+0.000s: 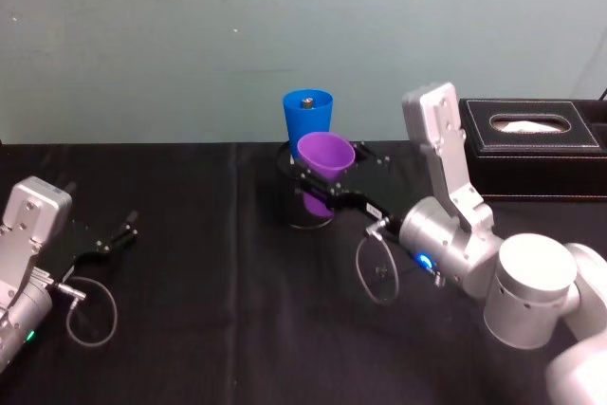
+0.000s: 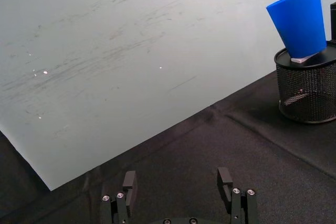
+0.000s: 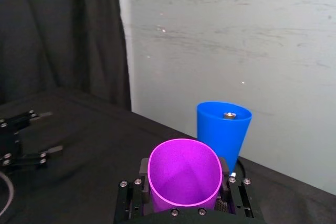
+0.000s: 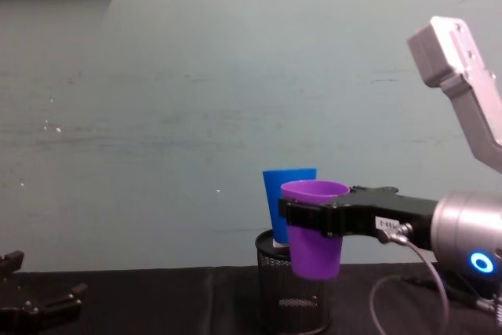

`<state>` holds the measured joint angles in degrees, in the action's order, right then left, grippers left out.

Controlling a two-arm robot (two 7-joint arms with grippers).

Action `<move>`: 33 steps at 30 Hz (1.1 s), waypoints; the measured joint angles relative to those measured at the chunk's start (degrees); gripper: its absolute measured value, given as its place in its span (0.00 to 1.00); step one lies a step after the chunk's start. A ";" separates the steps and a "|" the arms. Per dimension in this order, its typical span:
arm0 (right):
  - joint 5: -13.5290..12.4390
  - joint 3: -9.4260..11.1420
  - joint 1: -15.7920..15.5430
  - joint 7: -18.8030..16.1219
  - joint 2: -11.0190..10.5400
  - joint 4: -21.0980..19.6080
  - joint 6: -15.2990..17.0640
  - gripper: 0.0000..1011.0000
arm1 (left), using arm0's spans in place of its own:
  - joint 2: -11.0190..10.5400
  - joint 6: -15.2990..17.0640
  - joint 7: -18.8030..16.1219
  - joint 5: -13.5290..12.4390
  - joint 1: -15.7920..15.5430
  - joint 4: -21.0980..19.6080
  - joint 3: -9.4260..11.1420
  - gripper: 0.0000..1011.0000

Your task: Pick up one cup with a gripper and tap it against the other cup.

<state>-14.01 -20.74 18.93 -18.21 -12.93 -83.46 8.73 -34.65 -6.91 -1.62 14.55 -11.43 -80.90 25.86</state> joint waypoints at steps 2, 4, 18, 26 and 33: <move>-0.16 -0.05 -0.97 -0.34 -0.48 -0.80 -0.53 0.72 | 0.00 0.00 0.00 0.00 0.00 0.00 0.00 0.99; -0.35 -0.14 -2.37 -0.77 -1.17 -1.70 -1.82 0.72 | 0.00 0.00 0.00 0.00 0.00 0.00 0.00 0.99; 2.34 -0.46 -9.09 -1.24 -2.61 0.58 -16.73 0.72 | 0.00 0.00 0.00 0.00 0.00 0.00 0.00 0.99; 3.59 -0.43 -10.68 -1.39 -1.93 2.96 -19.78 0.72 | 0.00 0.00 0.00 0.00 0.00 0.00 0.00 0.99; 5.03 -0.44 -11.25 -1.41 -1.33 4.48 -20.93 0.72 | 0.00 0.00 0.00 0.00 0.00 0.00 0.00 0.99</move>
<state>-8.98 -21.18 7.68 -19.62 -14.25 -78.98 -12.20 -34.65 -6.91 -1.62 14.55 -11.43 -80.90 25.86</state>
